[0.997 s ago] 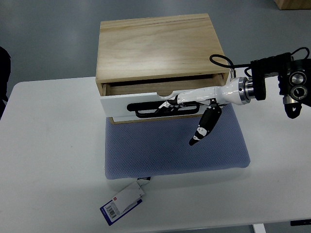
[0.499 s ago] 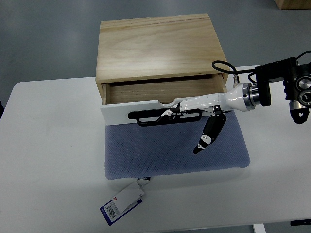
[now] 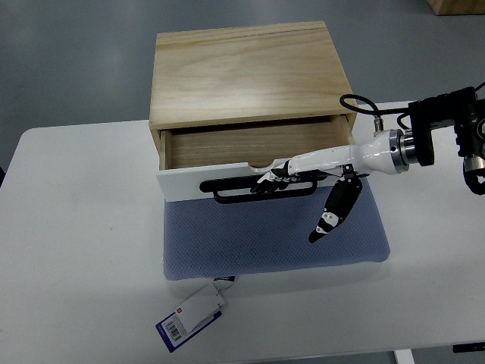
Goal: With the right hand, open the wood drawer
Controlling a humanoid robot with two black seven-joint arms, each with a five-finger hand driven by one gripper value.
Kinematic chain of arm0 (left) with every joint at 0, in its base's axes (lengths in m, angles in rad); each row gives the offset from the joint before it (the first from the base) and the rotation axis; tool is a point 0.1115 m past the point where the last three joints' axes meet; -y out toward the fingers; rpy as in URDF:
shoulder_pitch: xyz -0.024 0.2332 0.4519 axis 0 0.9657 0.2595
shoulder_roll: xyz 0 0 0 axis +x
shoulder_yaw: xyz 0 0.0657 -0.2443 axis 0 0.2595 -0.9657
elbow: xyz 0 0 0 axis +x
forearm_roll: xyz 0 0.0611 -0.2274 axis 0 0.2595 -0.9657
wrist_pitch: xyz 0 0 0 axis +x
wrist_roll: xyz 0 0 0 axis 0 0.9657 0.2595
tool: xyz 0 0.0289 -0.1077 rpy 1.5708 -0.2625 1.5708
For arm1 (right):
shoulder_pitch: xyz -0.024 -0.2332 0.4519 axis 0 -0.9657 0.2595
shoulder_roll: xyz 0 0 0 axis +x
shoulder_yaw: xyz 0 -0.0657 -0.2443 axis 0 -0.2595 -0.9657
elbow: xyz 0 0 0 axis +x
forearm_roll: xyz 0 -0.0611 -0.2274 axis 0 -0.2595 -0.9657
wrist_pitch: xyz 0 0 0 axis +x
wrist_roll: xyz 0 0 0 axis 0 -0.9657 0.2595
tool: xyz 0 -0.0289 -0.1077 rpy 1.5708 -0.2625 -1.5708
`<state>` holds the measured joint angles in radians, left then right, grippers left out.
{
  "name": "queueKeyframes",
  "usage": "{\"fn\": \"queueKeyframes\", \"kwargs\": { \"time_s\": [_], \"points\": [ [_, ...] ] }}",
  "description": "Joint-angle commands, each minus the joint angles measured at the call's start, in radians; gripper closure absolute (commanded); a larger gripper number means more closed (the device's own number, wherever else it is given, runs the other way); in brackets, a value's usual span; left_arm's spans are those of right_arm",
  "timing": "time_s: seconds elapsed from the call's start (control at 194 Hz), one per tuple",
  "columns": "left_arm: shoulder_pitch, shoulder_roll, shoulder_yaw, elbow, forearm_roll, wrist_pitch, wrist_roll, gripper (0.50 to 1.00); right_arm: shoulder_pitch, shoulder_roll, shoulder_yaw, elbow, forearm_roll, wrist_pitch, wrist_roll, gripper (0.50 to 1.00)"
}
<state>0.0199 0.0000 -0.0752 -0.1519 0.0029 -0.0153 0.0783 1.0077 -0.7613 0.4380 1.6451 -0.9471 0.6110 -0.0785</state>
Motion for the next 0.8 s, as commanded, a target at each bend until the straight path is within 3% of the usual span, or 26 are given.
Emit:
{"fn": "queueKeyframes", "kwargs": {
  "time_s": [0.0,0.231,0.648,0.797],
  "points": [
    [0.0,0.0,0.0,0.0,0.0,0.0,0.0,0.5,0.006,-0.02,0.004,0.001,0.033,0.0,-0.001,0.562],
    [0.0,0.0,0.0,0.0,0.0,0.0,0.0,0.5,0.04,-0.038,0.01,0.004,0.057,0.0,-0.001,0.562],
    [0.0,0.0,0.0,0.0,0.0,0.0,0.0,0.5,0.144,-0.181,0.033,-0.034,0.409,0.0,-0.04,0.562],
    [0.0,0.0,0.0,0.0,0.0,0.0,0.0,0.5,0.138,-0.221,0.057,-0.192,0.56,0.0,-0.033,0.564]
  ]
}}
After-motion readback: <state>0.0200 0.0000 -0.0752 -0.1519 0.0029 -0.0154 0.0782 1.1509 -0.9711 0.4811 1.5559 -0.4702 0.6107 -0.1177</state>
